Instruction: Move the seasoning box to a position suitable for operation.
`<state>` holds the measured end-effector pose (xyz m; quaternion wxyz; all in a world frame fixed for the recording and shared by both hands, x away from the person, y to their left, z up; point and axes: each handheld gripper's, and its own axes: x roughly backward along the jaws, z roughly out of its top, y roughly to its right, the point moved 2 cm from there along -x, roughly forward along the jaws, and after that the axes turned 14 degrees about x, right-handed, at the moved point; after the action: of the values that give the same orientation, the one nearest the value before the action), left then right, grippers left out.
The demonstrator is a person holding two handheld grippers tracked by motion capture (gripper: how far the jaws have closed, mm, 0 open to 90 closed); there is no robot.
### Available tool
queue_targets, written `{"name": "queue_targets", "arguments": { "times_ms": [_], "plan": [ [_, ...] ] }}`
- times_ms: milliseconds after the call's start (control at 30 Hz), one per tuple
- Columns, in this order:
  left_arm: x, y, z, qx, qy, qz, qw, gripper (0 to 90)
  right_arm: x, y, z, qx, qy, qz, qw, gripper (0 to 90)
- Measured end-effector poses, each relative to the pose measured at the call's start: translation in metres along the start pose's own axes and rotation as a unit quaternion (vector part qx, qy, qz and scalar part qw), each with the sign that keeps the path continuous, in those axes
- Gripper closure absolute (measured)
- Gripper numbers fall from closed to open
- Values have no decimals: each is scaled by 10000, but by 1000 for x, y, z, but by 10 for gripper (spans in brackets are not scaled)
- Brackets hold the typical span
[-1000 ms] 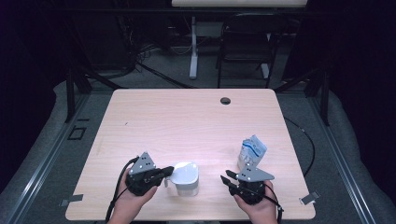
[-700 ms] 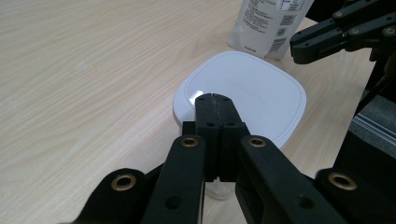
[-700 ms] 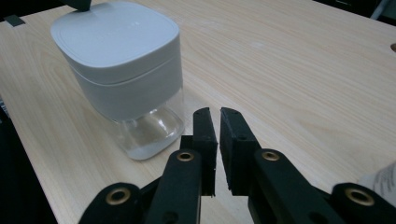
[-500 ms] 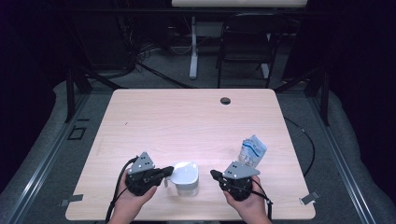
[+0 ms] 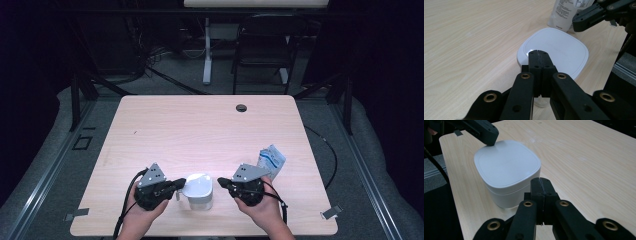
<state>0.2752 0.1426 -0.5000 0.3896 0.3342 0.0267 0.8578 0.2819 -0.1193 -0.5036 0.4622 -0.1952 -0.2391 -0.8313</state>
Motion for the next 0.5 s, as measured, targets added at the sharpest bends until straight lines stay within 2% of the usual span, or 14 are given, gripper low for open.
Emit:
{"name": "queue_targets", "arguments": {
  "times_ms": [67,200,367,500],
  "plan": [
    [0,0,0,7,6,-7,10000,900,-2,-5,-2,59,-116,-22,9999,900],
    [1,0,-1,8,3,3,10000,900,-2,-9,-4,37,-93,109,9999,900],
    [1,-1,-1,48,23,-10,10000,900,-7,-15,-8,108,-212,152,9996,900],
    [1,-1,-1,47,22,-10,10000,900,-10,-17,-11,60,-209,208,9995,900]
  ]
}}
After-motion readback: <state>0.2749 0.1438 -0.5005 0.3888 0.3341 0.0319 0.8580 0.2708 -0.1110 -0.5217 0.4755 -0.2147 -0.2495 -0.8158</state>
